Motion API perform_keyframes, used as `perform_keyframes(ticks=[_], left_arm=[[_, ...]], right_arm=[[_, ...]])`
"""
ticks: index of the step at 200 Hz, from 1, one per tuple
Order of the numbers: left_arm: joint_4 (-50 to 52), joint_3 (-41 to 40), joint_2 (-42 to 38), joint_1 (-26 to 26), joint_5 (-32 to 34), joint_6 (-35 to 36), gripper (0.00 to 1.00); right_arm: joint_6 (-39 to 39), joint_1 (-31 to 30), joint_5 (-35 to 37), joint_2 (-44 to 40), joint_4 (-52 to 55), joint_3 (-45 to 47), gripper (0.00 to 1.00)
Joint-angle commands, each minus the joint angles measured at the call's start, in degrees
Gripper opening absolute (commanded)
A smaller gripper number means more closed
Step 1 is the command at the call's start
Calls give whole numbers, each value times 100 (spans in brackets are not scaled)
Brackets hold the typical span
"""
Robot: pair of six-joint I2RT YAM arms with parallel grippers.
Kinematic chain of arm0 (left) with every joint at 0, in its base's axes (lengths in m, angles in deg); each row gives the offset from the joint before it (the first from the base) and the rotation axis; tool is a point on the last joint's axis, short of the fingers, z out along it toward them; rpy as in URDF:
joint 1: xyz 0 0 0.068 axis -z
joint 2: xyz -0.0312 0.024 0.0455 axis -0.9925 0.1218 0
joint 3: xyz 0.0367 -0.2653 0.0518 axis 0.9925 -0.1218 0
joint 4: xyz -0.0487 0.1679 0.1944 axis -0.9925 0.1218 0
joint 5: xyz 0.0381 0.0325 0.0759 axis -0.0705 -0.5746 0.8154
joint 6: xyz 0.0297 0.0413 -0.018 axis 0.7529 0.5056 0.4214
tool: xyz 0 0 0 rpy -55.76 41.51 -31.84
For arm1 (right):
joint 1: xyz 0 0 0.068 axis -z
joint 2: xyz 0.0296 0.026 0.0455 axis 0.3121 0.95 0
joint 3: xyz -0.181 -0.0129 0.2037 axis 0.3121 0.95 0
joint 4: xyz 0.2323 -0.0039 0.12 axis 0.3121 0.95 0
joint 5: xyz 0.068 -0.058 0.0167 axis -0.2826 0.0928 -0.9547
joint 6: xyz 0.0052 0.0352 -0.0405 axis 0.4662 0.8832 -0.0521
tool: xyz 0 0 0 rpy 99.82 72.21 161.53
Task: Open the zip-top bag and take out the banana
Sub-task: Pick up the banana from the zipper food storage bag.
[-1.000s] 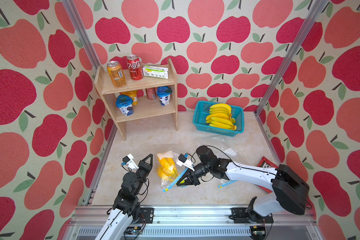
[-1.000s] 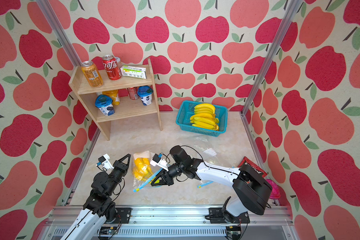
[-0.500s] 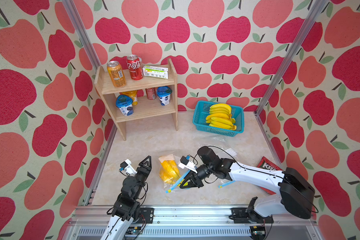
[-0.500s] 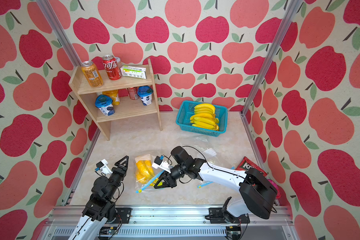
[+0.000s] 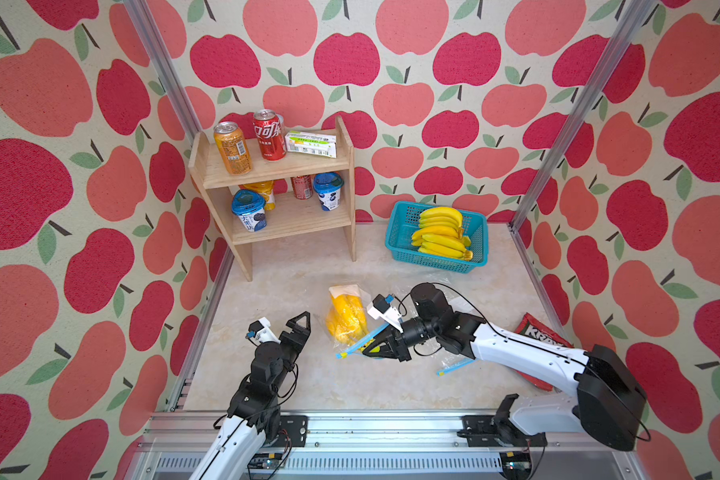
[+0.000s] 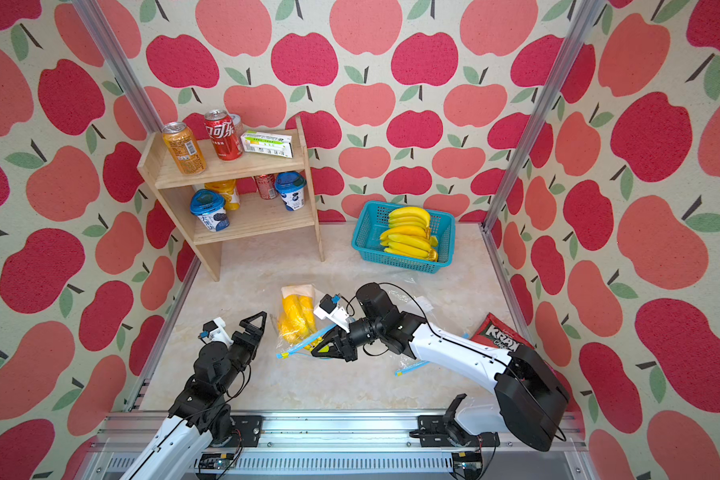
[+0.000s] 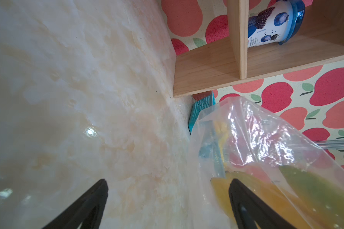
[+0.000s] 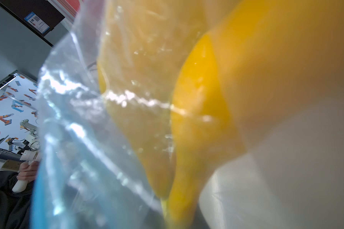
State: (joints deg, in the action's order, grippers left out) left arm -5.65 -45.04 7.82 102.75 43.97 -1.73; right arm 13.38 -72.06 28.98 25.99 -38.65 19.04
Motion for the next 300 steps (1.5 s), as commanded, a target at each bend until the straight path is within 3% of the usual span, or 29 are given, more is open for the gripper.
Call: perform_keyframes(ticks=[1, 67, 118, 133, 156, 183, 200, 221, 260, 300], left_arm=[[-661, 385, 497, 20, -239, -189, 97], [-1109, 1063, 1303, 185, -202, -475, 97], [-942, 1686, 1927, 317, 13, -462, 97], [-371, 1896, 2158, 354, 14, -416, 98], [536, 2224, 2406, 392, 212, 76, 100], [482, 2132, 2283, 347, 405, 411, 96], [951, 2250, 2158, 264, 463, 668, 94], [1688, 2543, 2293, 34, 199, 1004, 99], [1542, 3050, 3045, -233, -563, 1865, 99], [1447, 3554, 3410, -260, -790, 2270, 99]], right_arm=[[77, -1, -12, -119, -498, 37, 7], [784, 34, 79, 33, -1529, -8, 7], [232, 17, 14, 723, -55, -472, 7], [59, 17, -173, 941, 12, -381, 7], [-460, -1, -303, 1234, 583, -487, 7], [-835, -18, -255, 1415, 1070, -566, 7], [-1127, -27, -94, 1402, 1412, -610, 7], [-1445, -27, 14, 1399, 1855, -716, 7], [-2027, -140, 182, 1744, 2712, -1078, 7], [-2374, -372, 893, 2276, 3013, -1312, 7]])
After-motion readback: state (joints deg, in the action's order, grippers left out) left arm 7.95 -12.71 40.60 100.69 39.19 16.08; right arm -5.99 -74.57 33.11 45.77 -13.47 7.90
